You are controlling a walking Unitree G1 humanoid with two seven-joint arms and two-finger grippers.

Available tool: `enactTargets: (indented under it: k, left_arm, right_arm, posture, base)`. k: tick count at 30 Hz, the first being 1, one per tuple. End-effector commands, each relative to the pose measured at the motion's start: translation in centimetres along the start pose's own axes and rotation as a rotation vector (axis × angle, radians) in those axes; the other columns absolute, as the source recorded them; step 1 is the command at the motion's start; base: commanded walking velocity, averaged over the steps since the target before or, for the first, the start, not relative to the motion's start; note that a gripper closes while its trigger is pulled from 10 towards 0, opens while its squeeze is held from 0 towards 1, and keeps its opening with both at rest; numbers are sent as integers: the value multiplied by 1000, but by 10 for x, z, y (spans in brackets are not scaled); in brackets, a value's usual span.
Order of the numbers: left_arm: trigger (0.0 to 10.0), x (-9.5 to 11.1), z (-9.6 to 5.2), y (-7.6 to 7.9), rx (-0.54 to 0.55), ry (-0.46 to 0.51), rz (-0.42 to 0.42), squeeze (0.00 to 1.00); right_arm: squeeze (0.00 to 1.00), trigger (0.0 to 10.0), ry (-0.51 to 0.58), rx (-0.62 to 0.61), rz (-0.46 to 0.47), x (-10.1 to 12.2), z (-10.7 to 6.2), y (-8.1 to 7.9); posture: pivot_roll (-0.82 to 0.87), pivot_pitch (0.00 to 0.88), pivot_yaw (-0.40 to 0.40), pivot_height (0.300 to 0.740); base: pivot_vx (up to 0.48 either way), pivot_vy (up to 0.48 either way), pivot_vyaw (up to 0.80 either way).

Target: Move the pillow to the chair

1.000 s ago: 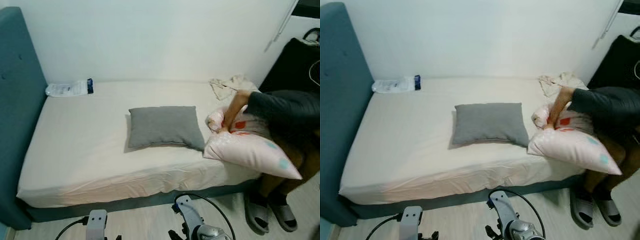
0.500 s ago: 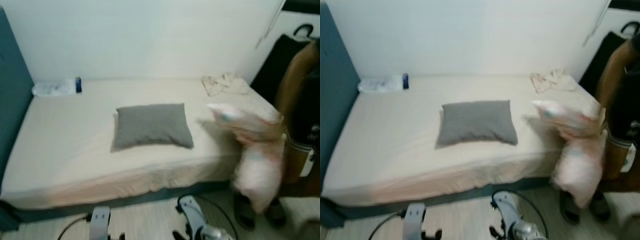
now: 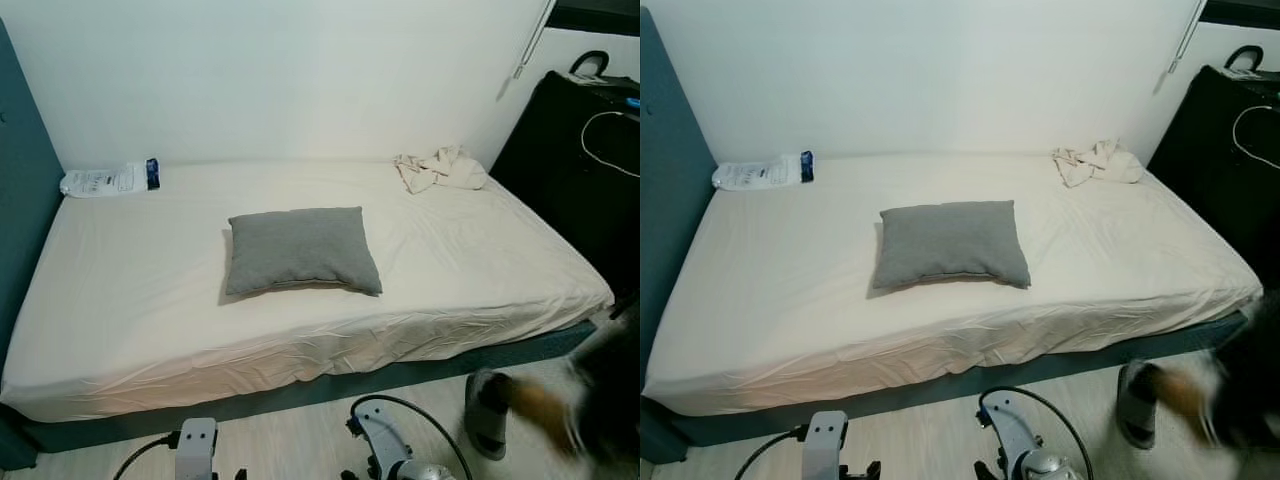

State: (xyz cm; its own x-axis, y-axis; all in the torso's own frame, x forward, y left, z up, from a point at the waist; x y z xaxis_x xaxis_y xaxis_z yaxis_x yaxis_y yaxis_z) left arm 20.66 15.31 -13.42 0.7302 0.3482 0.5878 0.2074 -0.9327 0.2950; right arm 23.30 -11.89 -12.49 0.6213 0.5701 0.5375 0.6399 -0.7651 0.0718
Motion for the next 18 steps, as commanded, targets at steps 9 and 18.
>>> enactTargets:
  k: [9, 18]
  left_arm:
    - [10000, -6, -2, -3, 12, -16, -5, 0]
    - [10000, -5, -2, -6, 28, -10, -17, 0]
  right_arm:
    - [0, 10000, -14, -2, 12, -6, -1, 2]
    - [0, 10000, -12, 5, 4, -3, 0, -2]
  posture:
    - [88, 37, -125, 733]
    - [100, 33, -132, 733]
  base:
    - [0, -320, 0]
    - [0, 0, 0]
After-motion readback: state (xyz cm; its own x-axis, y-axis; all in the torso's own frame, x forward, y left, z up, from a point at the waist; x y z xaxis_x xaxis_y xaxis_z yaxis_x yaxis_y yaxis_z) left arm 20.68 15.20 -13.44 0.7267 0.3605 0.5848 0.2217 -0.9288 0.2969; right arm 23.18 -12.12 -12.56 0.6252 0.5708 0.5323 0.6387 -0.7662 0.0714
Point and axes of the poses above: a point about 5 cm out from each wrist's last joint towards the gripper, its own z axis pointing out of the wrist towards the gripper, its own x axis along the axis of the wrist's last joint, y = z × x, the point moved 6 cm from there along z, pointing out of the wrist towards the gripper, and after that the axes turned 15 degrees about -z, right-handed, at the moved point
